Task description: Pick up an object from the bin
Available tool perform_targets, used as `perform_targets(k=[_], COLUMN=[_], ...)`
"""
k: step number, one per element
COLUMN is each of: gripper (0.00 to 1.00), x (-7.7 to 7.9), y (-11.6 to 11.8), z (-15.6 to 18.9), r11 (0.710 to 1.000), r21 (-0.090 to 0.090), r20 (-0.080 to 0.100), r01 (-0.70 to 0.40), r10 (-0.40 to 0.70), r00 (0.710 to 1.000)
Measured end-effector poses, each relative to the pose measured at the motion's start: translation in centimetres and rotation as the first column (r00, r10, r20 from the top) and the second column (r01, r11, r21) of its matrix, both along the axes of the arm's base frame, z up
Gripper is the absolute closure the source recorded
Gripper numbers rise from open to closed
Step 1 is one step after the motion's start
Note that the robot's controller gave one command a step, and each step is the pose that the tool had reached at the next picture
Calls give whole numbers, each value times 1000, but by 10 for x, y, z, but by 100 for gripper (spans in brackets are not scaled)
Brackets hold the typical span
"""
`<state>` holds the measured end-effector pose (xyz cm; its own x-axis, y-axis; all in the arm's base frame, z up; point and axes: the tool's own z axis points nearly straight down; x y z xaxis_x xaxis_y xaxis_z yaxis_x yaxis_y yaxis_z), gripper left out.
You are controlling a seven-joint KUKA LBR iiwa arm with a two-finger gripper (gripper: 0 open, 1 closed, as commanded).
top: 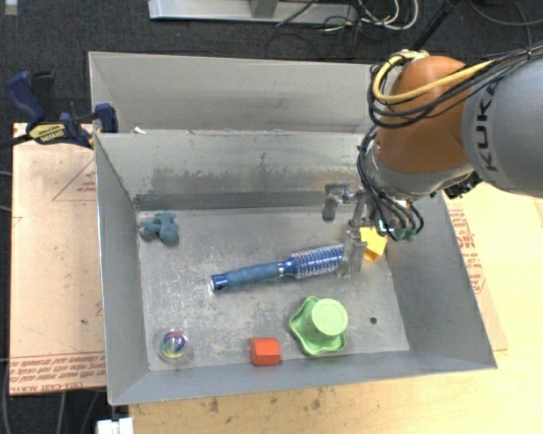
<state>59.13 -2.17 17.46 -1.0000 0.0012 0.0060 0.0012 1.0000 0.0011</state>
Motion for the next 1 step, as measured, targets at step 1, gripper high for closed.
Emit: perform_targets(k=[1], gripper=[0], x=[17], y=[0], z=[-107], r11=[953], r21=[1], r20=[4], r01=[-302], r10=[302], r00=[953])
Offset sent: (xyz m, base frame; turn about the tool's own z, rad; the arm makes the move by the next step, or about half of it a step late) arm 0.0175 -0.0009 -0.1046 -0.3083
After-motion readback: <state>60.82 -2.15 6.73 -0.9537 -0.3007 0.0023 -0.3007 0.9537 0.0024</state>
